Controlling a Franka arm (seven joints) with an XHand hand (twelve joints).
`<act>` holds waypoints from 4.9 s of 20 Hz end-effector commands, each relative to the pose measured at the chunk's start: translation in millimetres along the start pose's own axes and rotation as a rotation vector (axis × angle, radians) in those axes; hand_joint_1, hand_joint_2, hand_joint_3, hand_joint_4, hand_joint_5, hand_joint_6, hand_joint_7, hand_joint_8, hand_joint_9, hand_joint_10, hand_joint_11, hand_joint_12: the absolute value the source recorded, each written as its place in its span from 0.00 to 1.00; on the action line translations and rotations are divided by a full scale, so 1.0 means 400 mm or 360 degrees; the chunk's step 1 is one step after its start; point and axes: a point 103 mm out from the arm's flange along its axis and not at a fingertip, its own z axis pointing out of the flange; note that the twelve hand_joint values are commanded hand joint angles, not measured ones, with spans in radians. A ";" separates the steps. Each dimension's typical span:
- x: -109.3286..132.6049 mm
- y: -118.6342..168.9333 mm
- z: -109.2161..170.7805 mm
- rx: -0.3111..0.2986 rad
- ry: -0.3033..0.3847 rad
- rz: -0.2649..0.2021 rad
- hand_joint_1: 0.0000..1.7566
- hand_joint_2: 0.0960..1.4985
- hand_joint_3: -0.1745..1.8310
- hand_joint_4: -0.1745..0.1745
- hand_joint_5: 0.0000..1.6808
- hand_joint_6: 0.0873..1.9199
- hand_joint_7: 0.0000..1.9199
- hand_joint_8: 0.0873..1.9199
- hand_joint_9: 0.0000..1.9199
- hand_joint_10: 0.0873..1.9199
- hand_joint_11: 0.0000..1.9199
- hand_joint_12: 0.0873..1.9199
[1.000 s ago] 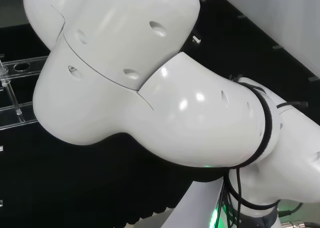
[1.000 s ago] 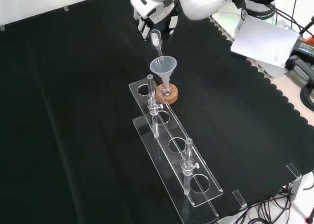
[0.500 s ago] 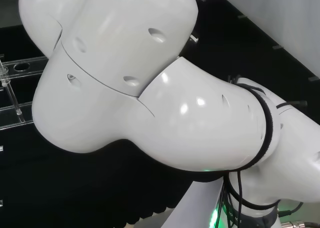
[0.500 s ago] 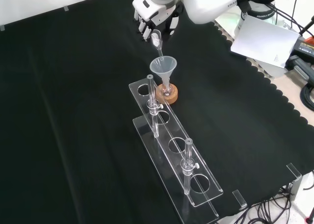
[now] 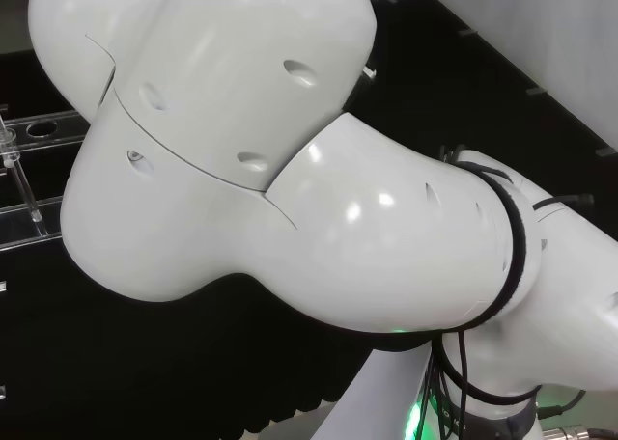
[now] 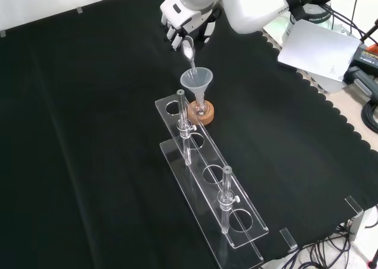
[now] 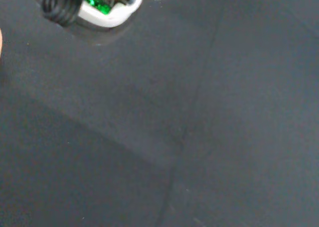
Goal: Pour all the NaCl from the weighing funnel into the round-bottom flask.
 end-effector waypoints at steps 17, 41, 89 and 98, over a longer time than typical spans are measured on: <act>-0.007 0.001 -0.023 0.0023 -0.0122 0.0029 0.63 0.45 0.36 1.00 0.76 0.29 0.56 0.23 0.75 0.00 0.63 0.37; 0.042 -0.005 -0.057 0.0027 -0.0381 0.0038 0.63 0.45 0.35 1.00 0.76 0.29 0.56 0.23 0.75 0.00 0.62 0.37; 0.078 -0.007 -0.111 0.0048 -0.0743 0.0078 0.63 0.45 0.35 1.00 0.76 0.29 0.56 0.23 0.75 0.00 0.62 0.38; 0.090 -0.009 -0.122 0.0051 -0.0820 0.0089 0.63 0.45 0.35 1.00 0.76 0.29 0.55 0.23 0.75 0.00 0.62 0.38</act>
